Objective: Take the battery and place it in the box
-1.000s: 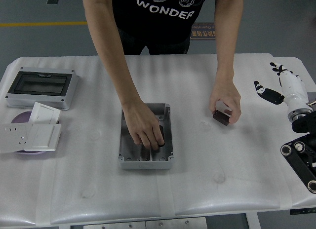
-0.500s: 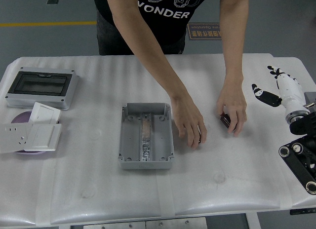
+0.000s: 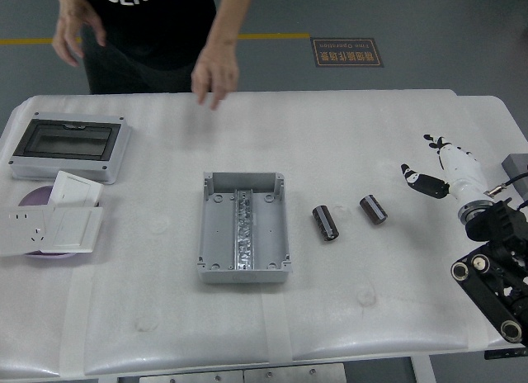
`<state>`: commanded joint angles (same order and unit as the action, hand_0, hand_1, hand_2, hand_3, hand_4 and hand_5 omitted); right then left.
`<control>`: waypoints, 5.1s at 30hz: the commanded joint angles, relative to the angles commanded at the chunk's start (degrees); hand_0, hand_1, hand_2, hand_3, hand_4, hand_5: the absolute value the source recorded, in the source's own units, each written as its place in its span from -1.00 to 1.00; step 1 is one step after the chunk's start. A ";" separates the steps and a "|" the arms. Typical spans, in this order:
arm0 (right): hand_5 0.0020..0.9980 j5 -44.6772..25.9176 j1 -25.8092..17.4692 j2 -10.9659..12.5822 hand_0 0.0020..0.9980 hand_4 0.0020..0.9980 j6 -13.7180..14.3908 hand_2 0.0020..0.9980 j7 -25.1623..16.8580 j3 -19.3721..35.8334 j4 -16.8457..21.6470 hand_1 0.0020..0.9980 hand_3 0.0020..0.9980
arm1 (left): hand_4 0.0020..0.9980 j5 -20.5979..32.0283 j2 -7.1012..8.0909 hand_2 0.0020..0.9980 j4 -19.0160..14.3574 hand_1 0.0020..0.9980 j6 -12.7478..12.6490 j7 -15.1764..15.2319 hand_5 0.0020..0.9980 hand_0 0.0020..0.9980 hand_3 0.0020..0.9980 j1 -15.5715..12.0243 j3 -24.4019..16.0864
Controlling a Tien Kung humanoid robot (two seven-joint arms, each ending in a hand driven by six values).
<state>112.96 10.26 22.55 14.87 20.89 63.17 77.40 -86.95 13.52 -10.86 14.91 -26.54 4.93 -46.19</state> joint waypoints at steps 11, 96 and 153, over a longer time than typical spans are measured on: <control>-0.09 1.89 -2.53 2.23 1.00 0.43 -1.40 0.60 3.88 -9.66 7.89 0.64 0.73 | 0.19 1.18 0.00 0.14 0.00 0.25 -0.27 0.17 -0.87 0.28 0.22 -0.64 0.91; -0.53 5.69 -0.35 2.22 0.83 -0.33 -1.22 -0.41 5.19 -14.26 2.14 0.20 0.43 | 0.16 3.71 -0.04 0.13 0.01 0.23 0.30 2.39 -0.92 0.28 0.22 -0.45 4.85; -0.10 -13.05 8.73 4.77 1.00 0.34 -3.37 0.76 0.01 -21.36 12.57 0.81 0.85 | 0.03 1.63 -0.07 0.12 0.04 0.21 0.09 2.48 -0.99 0.28 0.21 -1.14 2.10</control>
<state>99.91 18.99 27.33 11.50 20.90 41.81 89.97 -85.32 13.46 -10.82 15.00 -24.06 3.79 -44.09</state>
